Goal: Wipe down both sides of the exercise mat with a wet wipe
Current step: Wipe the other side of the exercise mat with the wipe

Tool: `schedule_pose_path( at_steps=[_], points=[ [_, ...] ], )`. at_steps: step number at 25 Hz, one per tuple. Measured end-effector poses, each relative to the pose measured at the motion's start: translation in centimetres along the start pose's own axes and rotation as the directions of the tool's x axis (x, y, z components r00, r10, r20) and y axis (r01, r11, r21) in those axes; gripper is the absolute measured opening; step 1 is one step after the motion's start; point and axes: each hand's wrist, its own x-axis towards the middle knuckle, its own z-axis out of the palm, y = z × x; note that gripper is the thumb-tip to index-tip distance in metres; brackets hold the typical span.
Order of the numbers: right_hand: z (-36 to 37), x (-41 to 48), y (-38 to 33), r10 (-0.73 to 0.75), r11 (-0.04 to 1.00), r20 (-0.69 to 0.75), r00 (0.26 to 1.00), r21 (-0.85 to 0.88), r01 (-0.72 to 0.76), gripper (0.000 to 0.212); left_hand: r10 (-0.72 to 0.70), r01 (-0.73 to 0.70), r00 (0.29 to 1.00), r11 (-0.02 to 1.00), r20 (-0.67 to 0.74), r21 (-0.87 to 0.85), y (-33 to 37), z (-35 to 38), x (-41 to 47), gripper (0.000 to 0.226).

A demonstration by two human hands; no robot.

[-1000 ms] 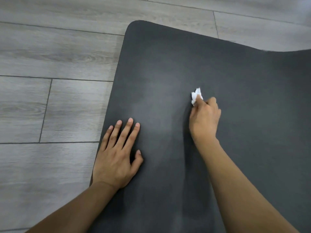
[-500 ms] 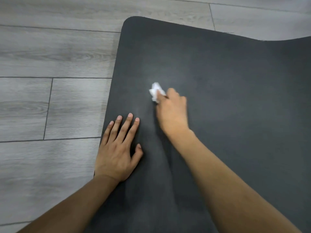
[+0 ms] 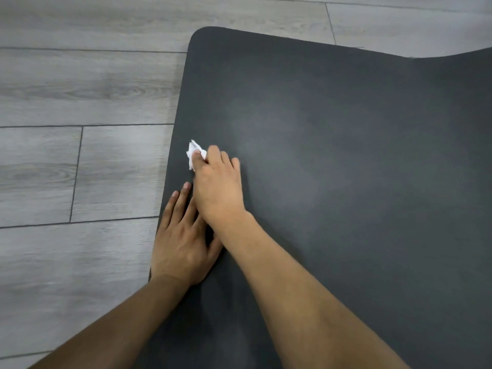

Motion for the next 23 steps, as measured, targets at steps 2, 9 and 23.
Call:
schedule_pose_path(
  at_steps=[2,9,23],
  points=[
    [-0.7,0.4,2.2,-0.059,0.998,0.009,0.998,-0.005,0.059,0.034,-0.008,0.008,1.0,1.0,0.006,0.004,-0.2,-0.1,0.0,0.069],
    [-2.9,-3.5,16.8,0.539,0.836,-0.2,0.818,0.01,-0.548,0.039,-0.033,0.033,0.999,0.999,0.007,0.007,0.3,-0.3,0.1,0.072],
    [-2.6,-1.2,14.6,0.423,0.899,-0.227,0.877,-0.014,-0.437,0.036,-0.013,0.013,1.0,1.0,0.005,-0.008,0.1,-0.3,0.1,0.074]
  ],
)
